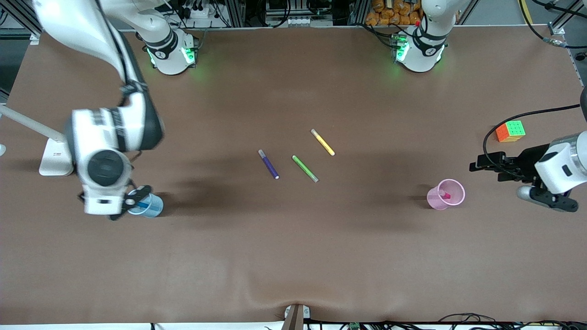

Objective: Place pink and blue markers in matching cups

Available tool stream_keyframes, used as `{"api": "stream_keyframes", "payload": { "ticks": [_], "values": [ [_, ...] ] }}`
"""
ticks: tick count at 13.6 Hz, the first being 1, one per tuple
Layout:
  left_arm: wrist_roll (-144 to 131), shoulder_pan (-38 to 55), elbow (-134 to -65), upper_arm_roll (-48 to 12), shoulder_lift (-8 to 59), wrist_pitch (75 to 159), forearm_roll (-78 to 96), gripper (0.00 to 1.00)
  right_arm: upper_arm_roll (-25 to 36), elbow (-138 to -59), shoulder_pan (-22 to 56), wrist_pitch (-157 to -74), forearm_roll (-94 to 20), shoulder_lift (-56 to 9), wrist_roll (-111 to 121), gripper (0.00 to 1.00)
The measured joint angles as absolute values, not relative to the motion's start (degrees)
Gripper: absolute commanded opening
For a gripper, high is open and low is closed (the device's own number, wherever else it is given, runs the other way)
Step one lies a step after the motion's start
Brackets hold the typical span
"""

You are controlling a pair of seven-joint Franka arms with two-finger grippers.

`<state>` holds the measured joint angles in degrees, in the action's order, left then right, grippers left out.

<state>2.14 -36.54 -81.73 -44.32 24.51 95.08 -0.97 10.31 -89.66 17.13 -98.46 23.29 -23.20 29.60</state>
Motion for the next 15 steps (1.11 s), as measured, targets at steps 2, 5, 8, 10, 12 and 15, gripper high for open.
{"api": "stream_keyframes", "payload": {
  "ticks": [2,5,8,10,12,15],
  "values": [
    [-4.2,-36.4,-81.7,-44.6,22.2,93.9,-1.8,1.00,10.4,-89.7,14.4,-97.4,20.0,-18.8,29.7,1.00],
    [-13.2,-36.3,-81.7,-44.6,18.3,90.3,-2.2,1.00,10.4,-89.8,11.6,-95.7,16.5,-12.6,29.6,1.00],
    [-16.6,-36.2,-81.6,-44.8,14.8,87.0,-3.6,1.00,10.5,-89.9,7.9,-95.2,12.2,-7.7,26.5,1.00],
    [-16.9,-36.2,-81.6,-44.9,12.5,86.2,-3.8,1.00,10.5,-90.0,6.3,-95.2,8.5,-5.5,18.8,1.00],
    [-16.9,-36.3,-81.6,-44.7,11.7,86.1,-4.4,1.00,10.4,-90.0,5.2,-95.2,5.2,-4.1,13.6,1.00],
    [-15.6,-36.8,-81.7,-43.9,11.8,86.1,-4.6,1.00,10.3,-90.0,2.1,-94.0,1.7,-2.3,12.2,1.00]
  ]
}}
